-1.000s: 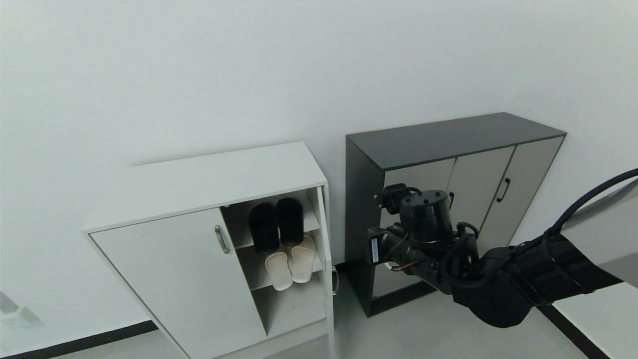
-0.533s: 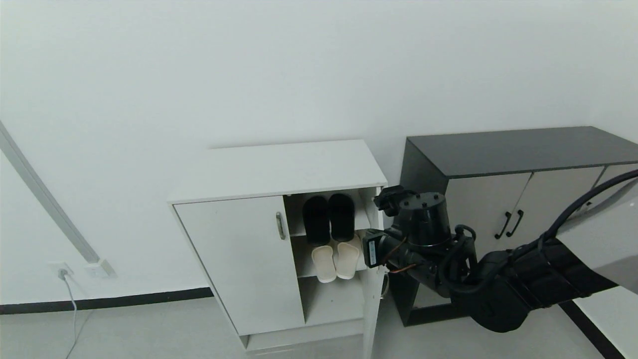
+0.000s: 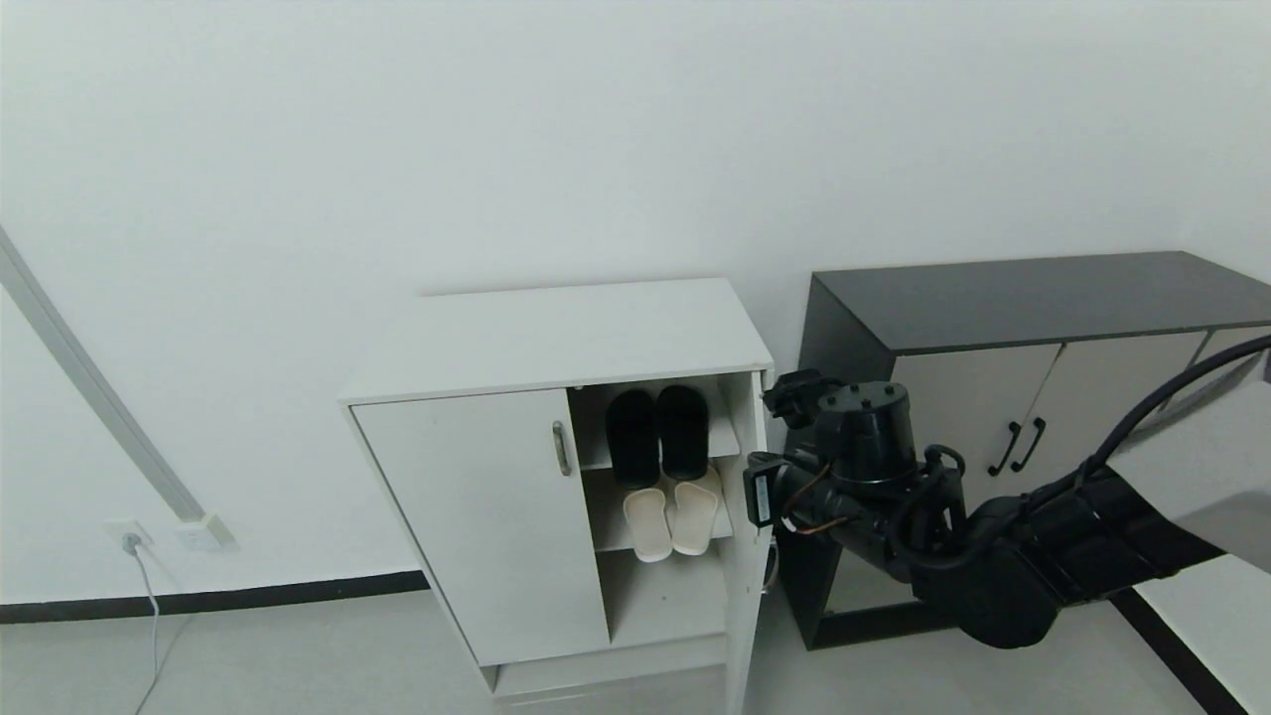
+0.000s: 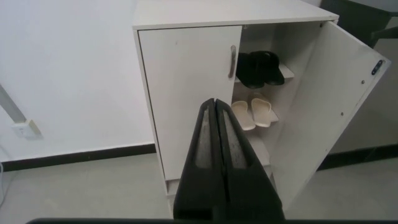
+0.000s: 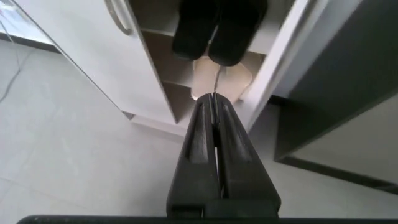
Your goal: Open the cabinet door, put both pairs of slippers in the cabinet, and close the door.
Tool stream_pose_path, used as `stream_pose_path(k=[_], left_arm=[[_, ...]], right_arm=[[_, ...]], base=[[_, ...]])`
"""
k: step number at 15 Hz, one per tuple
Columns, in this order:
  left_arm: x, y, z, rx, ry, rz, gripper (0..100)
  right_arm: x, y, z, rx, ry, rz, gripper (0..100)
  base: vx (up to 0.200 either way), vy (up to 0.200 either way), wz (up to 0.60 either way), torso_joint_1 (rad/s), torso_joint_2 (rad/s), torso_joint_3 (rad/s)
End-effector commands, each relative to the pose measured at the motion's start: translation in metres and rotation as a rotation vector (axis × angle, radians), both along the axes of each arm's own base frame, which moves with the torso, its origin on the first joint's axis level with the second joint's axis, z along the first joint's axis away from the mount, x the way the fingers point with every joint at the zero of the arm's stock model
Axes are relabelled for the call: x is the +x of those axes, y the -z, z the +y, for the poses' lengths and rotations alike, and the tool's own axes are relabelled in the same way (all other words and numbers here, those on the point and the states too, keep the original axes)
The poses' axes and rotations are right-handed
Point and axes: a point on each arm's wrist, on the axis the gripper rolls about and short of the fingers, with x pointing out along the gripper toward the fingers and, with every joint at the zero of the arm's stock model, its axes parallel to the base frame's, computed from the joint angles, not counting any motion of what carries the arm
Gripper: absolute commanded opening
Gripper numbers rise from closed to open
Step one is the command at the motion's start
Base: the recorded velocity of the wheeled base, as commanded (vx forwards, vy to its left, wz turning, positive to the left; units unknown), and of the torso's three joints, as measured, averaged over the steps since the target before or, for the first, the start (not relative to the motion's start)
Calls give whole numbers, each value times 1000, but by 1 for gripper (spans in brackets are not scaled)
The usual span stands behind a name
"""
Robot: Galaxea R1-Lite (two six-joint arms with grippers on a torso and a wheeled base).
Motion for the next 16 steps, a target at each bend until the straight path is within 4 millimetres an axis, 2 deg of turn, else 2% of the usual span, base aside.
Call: stream_pose_path(k=[1,6,9,12,16], left_arm=[[0,0,0,0,0,0,0],[0,0,0,0,0,0,0],[0,0,0,-2,0,2,0],[0,0,0,0,0,0,0],[0,0,0,0,0,0,0]], right_arm=[[10,9,-8,-29,33,11,0],[21,10,-19,-51,74,-1,0],[25,28,-22,-109,79,50,0],[25,36,-18,-119,65,63,0],[12,34,4,-71,-13,27,0]], base=[[0,0,0,0,0,0],[0,0,0,0,0,0],[0,0,0,0,0,0],[0,0,0,0,0,0],[0,0,0,0,0,0]])
